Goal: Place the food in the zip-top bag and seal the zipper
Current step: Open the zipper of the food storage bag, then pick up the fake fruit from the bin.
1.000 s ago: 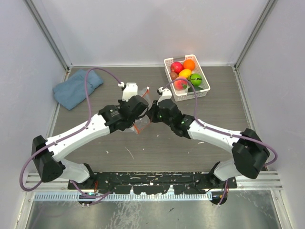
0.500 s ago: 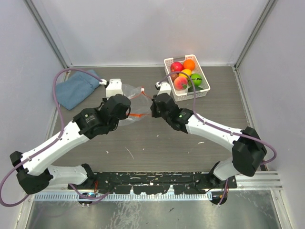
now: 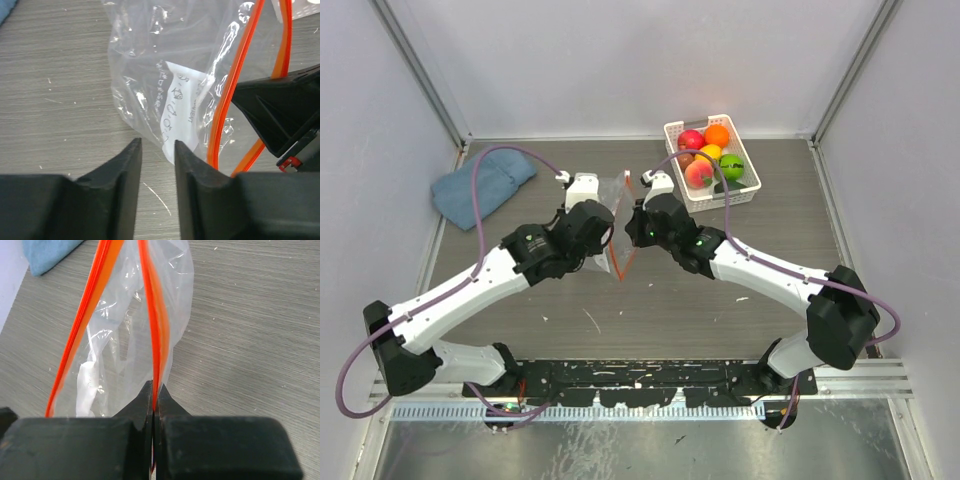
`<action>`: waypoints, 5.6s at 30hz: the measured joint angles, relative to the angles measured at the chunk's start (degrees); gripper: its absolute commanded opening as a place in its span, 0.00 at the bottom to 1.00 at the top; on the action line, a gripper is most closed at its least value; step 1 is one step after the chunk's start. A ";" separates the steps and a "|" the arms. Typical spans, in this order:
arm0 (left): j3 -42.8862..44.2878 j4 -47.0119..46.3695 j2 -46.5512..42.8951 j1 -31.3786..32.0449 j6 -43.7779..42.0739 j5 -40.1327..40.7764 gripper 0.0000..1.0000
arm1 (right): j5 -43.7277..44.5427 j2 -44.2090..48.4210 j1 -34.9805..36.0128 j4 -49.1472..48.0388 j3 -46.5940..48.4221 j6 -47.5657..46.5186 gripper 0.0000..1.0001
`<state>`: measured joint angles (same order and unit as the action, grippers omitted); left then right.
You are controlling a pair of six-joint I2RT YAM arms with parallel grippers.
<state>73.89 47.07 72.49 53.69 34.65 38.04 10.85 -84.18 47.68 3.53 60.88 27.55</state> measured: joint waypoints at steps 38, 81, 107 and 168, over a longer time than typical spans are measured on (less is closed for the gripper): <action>3.04 0.42 10.12 0.59 3.37 4.61 0.45 | -2.08 0.02 0.37 -3.23 -2.49 2.75 0.01; 3.02 4.72 6.38 -2.19 -14.62 1.86 0.00 | -5.60 -3.04 0.63 -8.74 -2.82 1.64 0.44; 2.12 3.96 6.01 -6.82 -14.60 -0.44 0.00 | -10.40 7.39 -23.02 0.46 -3.21 -8.83 0.81; 8.83 10.84 12.59 -8.83 -8.83 -5.49 0.00 | -7.08 -32.87 -35.17 -6.10 21.24 -20.85 0.58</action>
<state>82.72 57.91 85.08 44.86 25.82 32.56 3.77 -117.05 12.51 -2.57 82.13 6.70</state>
